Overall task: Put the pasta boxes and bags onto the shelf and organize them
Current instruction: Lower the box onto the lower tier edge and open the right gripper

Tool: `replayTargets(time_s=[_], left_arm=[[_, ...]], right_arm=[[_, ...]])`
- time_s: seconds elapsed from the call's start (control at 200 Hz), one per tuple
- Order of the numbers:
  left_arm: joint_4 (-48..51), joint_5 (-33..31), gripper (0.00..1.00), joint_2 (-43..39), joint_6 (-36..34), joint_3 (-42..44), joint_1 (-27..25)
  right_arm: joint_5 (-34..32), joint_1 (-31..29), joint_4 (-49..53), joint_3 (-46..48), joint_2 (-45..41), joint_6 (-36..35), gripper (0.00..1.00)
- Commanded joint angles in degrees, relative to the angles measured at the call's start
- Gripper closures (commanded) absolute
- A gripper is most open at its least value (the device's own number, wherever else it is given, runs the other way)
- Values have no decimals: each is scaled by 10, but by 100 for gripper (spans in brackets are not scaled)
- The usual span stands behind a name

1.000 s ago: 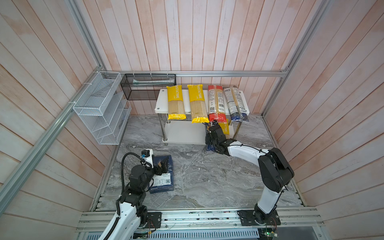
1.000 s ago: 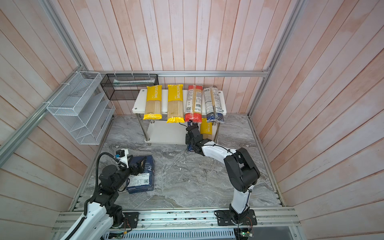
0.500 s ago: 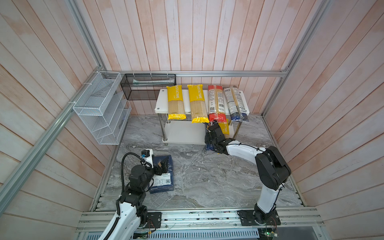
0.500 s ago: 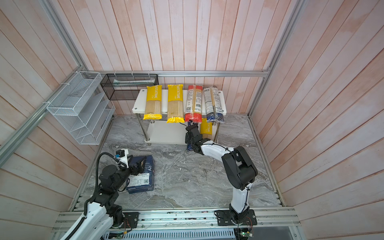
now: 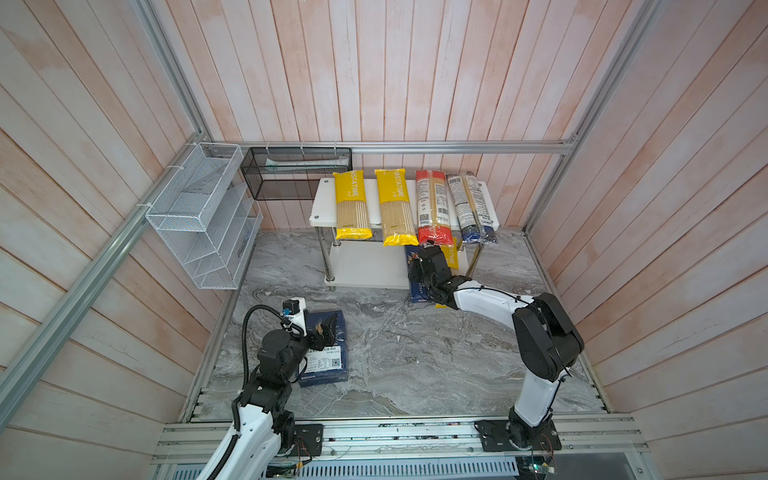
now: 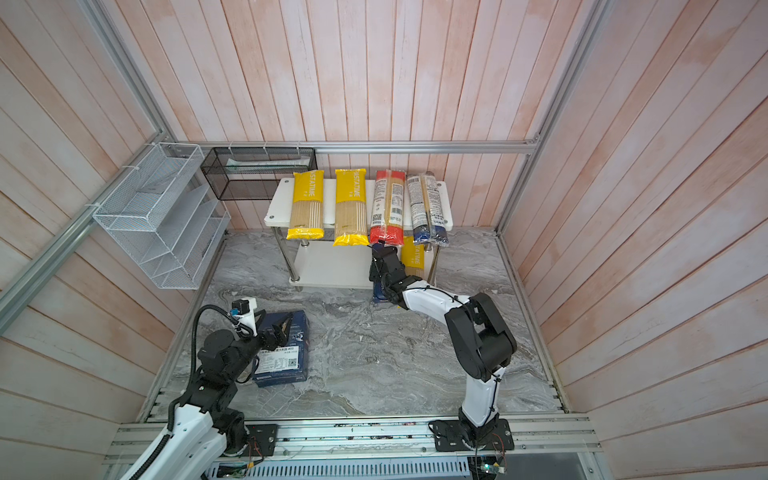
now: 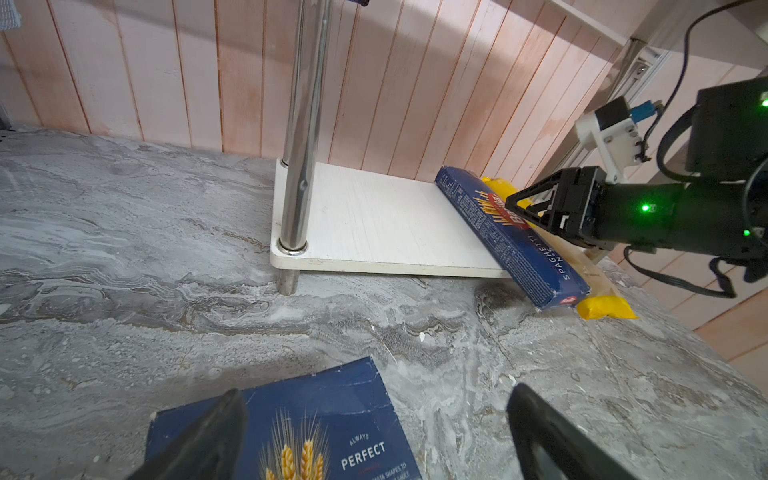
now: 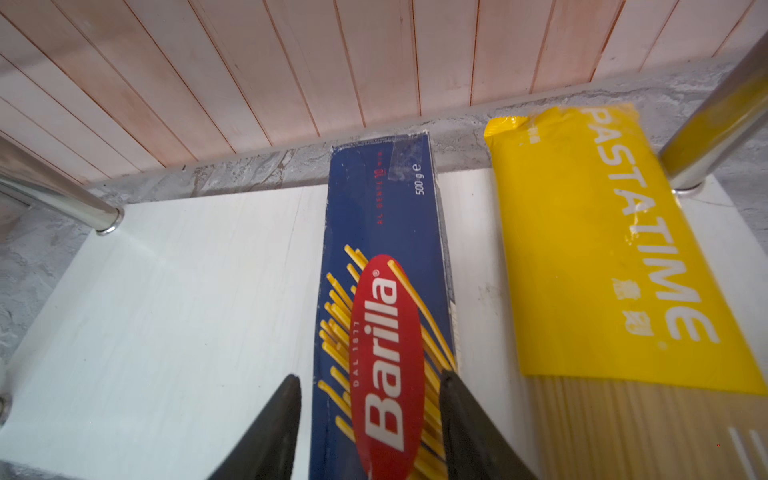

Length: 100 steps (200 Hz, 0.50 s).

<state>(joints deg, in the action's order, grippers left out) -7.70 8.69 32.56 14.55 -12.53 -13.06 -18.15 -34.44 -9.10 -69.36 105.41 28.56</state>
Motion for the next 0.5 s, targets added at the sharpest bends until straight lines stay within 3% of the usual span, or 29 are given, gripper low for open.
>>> replayTargets(time_s=[0.0, 0.495], left_arm=[[-3, -3, 0, -5, -7, -3, 2], [-3, -3, 0, -5, -6, -2, 3]], right_arm=[[-11, 2, -23, 5, -20, 7, 46], [11, -13, 7, 63, -104, -12, 44]])
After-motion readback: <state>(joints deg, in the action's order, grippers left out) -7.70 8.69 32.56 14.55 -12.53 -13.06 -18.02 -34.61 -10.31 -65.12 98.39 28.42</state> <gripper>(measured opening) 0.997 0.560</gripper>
